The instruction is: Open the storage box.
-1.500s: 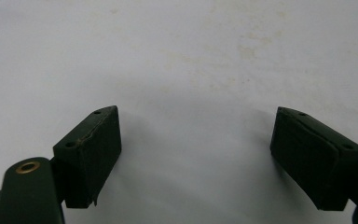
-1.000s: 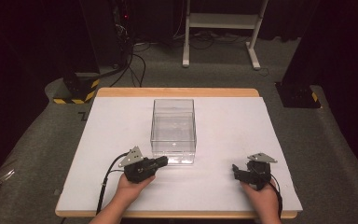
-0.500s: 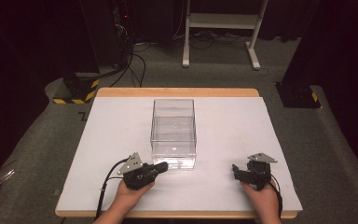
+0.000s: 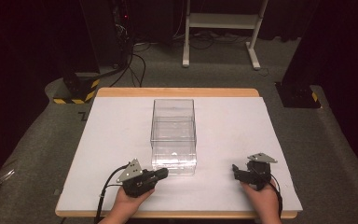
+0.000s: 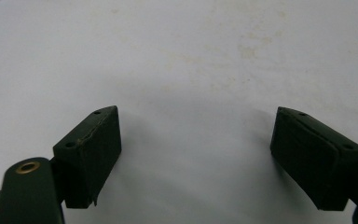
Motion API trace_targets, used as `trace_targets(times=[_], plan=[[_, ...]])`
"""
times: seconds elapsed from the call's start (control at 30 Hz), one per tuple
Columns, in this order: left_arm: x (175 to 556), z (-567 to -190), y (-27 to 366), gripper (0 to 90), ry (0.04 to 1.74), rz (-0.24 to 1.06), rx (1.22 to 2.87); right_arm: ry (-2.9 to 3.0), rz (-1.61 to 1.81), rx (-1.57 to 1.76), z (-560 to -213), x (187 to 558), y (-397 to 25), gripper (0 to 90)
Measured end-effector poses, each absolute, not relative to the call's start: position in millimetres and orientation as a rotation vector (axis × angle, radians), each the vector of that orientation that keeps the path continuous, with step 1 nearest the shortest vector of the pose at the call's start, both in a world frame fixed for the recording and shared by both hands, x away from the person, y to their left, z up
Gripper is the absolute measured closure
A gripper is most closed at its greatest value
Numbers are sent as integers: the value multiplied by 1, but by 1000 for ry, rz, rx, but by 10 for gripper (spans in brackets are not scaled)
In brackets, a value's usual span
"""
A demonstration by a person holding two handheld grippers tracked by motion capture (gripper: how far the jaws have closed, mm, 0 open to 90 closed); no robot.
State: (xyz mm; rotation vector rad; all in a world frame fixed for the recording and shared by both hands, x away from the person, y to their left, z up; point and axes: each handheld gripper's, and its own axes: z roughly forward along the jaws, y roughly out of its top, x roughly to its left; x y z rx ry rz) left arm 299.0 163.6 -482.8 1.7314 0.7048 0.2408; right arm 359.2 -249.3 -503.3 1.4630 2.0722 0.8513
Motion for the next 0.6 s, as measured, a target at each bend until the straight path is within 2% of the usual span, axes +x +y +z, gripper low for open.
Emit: trace_targets(times=[0.6], plan=[[277, -484, 159, 851, 687, 223, 1745, 2072, 852, 1463, -503, 359, -249, 163]])
